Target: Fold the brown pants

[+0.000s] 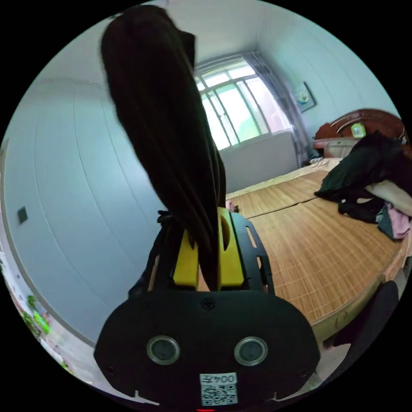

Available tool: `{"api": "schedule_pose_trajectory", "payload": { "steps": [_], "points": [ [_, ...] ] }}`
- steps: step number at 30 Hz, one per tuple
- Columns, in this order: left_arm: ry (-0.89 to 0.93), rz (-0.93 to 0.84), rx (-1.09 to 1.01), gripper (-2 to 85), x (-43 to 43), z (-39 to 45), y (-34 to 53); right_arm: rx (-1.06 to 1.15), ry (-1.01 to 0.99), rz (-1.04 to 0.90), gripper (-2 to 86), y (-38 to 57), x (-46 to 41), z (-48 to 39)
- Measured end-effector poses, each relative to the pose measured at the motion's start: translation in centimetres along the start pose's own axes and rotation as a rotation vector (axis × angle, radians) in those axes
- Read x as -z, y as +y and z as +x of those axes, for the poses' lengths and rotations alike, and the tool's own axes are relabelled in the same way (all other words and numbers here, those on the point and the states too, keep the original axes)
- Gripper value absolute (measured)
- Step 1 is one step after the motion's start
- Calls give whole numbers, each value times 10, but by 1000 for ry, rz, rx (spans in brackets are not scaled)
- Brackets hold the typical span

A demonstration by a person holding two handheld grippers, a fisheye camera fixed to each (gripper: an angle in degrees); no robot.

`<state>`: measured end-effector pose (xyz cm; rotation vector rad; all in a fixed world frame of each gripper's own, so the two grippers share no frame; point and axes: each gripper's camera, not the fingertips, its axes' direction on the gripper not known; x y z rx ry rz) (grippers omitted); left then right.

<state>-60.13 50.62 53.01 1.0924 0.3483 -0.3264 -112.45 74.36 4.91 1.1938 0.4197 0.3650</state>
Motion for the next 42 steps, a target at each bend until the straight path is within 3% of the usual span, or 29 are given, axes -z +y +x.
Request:
{"api": "schedule_pose_trajectory", "payload": {
  "steps": [2, 10, 15, 20, 23, 27, 30, 34, 38, 42],
  "points": [
    [145, 49, 64, 59, 15, -33, 22, -19, 33, -5, 111, 4, -16, 37],
    [396, 8, 362, -1, 6, -144, 34, -281, 27, -143, 110, 46, -94, 263],
    [466, -19, 181, -4, 8, -183, -4, -587, -116, -312, 106, 113, -141, 454],
    [715, -197, -71, -5, 15, -177, -13, -742, -234, -411, 104, 209, -156, 576],
    [757, -247, -14, -5, 16, -168, 13, -753, -262, -449, 103, 277, -149, 619],
    [657, -221, -5, -5, 4, -127, 53, -827, -244, -549, 100, 379, -161, 665],
    [552, -229, -113, -5, -27, -70, 69, -949, -166, -626, 97, 447, -195, 704],
    [409, -186, -390, -5, -72, -10, 24, -1078, -72, -615, 93, 498, -249, 752],
    [239, -14, -568, -5, -100, -6, -80, -1092, -173, -507, 90, 500, -328, 789],
    [192, 44, -578, -4, -127, -13, -133, -972, -380, -455, 92, 498, -400, 810]
  ]
}}
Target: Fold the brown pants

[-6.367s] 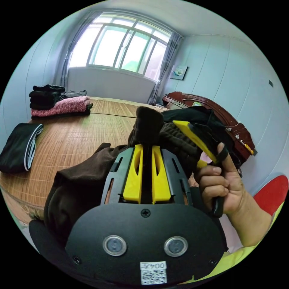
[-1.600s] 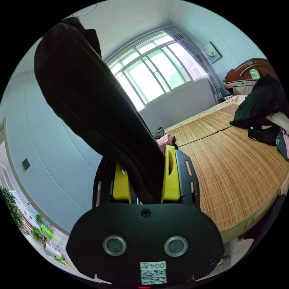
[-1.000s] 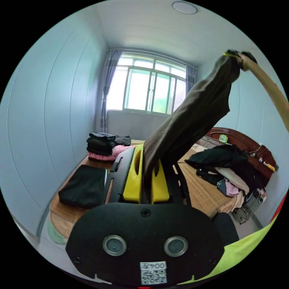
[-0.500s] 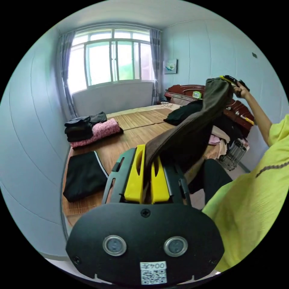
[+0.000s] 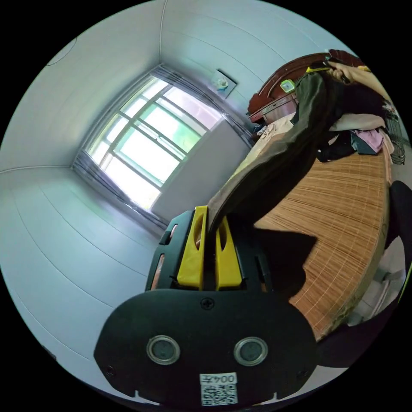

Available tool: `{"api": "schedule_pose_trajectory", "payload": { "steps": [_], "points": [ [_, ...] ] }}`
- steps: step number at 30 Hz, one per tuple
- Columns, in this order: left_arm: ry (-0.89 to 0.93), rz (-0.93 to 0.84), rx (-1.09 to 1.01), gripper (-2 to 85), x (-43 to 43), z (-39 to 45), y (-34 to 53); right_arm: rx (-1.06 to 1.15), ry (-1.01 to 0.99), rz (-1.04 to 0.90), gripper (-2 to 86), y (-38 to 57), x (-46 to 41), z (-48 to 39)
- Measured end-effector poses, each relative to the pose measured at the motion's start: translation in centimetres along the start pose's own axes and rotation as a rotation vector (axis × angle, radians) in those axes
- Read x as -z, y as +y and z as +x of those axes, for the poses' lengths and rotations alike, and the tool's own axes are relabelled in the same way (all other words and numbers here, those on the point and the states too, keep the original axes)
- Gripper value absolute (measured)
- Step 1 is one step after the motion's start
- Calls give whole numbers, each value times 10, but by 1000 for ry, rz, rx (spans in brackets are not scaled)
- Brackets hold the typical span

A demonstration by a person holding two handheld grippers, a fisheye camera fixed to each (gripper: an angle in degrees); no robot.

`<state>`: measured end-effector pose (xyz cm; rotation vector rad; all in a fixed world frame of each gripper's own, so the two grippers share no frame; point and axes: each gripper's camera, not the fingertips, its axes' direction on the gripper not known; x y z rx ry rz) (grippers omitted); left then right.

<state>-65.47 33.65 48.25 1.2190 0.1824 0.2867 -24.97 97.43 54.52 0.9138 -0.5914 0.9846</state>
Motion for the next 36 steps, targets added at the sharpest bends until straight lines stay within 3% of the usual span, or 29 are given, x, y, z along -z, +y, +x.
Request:
{"api": "schedule_pose_trajectory", "payload": {
  "steps": [4, 7, 10, 12, 15, 20, 25, 27, 30, 34, 36],
  "points": [
    [216, -72, -55, -4, -50, 33, 15, 56, 2, -82, 94, -1, -32, 58],
    [387, -195, -158, -4, -97, 123, 50, 25, 95, -197, 94, 28, -51, 138],
    [540, -305, -286, -4, -127, 239, 83, -123, 325, -329, 96, 72, -64, 229],
    [561, -363, -439, -3, -129, 310, 95, -207, 487, -394, 99, 108, -68, 276],
    [419, -384, -577, -3, -122, 375, 108, -247, 328, -209, 109, 124, -42, 285],
    [511, -399, -181, -1, -131, 347, 120, -235, 466, -228, 112, 130, -38, 271],
    [436, -410, -199, 4, -123, 347, 127, -264, 657, -96, 63, 148, -31, 236],
    [401, -396, -194, 6, -114, 342, 130, -74, 816, 11, 36, 168, -38, 180],
    [394, -371, -68, 10, -101, 317, 138, 308, 905, 4, 2, 205, -99, 100],
    [566, -415, 388, 12, -103, 268, 174, 615, 1031, -166, -6, 243, -213, 55],
    [621, -422, 567, 10, -103, 253, 197, 767, 1203, -203, -7, 266, -283, 52]
  ]
}}
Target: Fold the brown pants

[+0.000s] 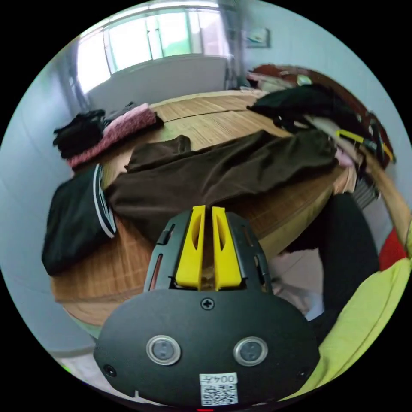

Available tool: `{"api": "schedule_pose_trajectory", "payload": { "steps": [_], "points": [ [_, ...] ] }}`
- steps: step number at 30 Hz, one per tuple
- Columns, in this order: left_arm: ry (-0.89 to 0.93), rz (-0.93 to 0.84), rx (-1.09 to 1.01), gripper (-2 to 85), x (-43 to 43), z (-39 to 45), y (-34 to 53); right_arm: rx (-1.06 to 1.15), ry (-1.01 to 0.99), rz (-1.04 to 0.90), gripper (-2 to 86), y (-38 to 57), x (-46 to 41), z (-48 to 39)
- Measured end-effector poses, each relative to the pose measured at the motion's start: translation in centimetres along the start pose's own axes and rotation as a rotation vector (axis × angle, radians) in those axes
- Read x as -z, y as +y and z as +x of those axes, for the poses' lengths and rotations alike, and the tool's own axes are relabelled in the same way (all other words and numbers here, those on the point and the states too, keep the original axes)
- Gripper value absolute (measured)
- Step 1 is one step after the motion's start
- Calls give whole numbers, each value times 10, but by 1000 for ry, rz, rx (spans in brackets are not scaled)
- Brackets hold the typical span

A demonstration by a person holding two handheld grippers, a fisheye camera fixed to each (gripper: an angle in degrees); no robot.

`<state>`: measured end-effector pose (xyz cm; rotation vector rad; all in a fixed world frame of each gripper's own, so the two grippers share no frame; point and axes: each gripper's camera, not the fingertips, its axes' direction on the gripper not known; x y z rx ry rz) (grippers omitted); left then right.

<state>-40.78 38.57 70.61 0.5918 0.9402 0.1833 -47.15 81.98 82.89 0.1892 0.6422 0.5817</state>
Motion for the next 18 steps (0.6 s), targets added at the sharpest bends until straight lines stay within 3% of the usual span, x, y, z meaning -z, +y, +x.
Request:
{"api": "schedule_pose_trajectory", "payload": {
  "steps": [4, 8, 10, 18],
  "points": [
    [113, 76, 306, 3, 6, -43, 44, 67, 30, -111, -7, -13, -44, -56],
    [142, 57, 459, 2, -3, -69, 81, 201, 193, -380, -8, 15, -107, -79],
    [154, 49, 505, 2, -7, -79, 91, 199, 242, -353, -8, 34, -111, -67],
    [89, 29, 564, 11, -18, -115, 94, -2, 79, -476, -8, 50, -114, 14]
  ]
}}
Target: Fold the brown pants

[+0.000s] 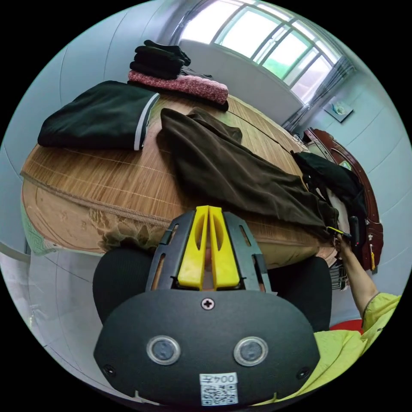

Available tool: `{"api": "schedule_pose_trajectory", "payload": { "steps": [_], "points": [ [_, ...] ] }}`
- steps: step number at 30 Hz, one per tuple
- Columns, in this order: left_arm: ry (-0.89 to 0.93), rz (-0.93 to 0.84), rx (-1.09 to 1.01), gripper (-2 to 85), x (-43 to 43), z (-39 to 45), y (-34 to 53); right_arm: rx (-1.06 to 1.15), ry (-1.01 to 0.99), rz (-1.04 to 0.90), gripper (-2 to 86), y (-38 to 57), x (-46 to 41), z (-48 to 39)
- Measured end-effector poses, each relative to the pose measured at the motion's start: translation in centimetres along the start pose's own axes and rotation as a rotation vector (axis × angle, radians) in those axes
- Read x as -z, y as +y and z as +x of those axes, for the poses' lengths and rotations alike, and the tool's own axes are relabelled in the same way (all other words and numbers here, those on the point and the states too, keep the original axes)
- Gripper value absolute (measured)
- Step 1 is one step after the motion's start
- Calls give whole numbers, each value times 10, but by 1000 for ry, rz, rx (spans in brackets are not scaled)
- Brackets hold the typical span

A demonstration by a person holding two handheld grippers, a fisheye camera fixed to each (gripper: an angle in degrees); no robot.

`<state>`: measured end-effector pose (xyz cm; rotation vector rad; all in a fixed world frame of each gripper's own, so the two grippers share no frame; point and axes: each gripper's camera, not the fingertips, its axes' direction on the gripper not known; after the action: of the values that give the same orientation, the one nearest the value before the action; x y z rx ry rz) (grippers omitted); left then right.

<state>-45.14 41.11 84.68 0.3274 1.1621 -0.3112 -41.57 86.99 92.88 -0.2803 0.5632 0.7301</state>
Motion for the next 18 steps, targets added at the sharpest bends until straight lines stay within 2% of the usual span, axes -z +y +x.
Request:
{"api": "schedule_pose_trajectory", "payload": {
  "steps": [2, 4, 6, 9, 11, 14, 16, 18],
  "points": [
    [-52, 19, 34, 25, 0, -13, -18, -98, -49, -1, -8, 8, 1, 12],
    [-113, 21, 77, 48, -3, -26, -37, -237, -221, 39, -8, 26, 9, 30],
    [-138, -6, 108, 88, -11, -39, -61, -358, -640, 183, -7, 72, 18, 52],
    [-20, -26, 193, 156, -27, -61, -97, -413, -1033, 297, -7, 135, 10, 56],
    [53, -32, 256, 164, -40, -74, -121, -435, -1168, 320, -8, 169, -1, 51],
    [59, -66, 333, 143, -57, -92, -137, -491, -1244, 367, -8, 213, -14, 46],
    [92, -88, 347, 88, -66, -99, -140, -499, -1228, 427, -8, 224, -12, 58],
    [122, -50, 343, 52, -63, -98, -139, -521, -1194, 365, -8, 226, -26, 68]
  ]
}}
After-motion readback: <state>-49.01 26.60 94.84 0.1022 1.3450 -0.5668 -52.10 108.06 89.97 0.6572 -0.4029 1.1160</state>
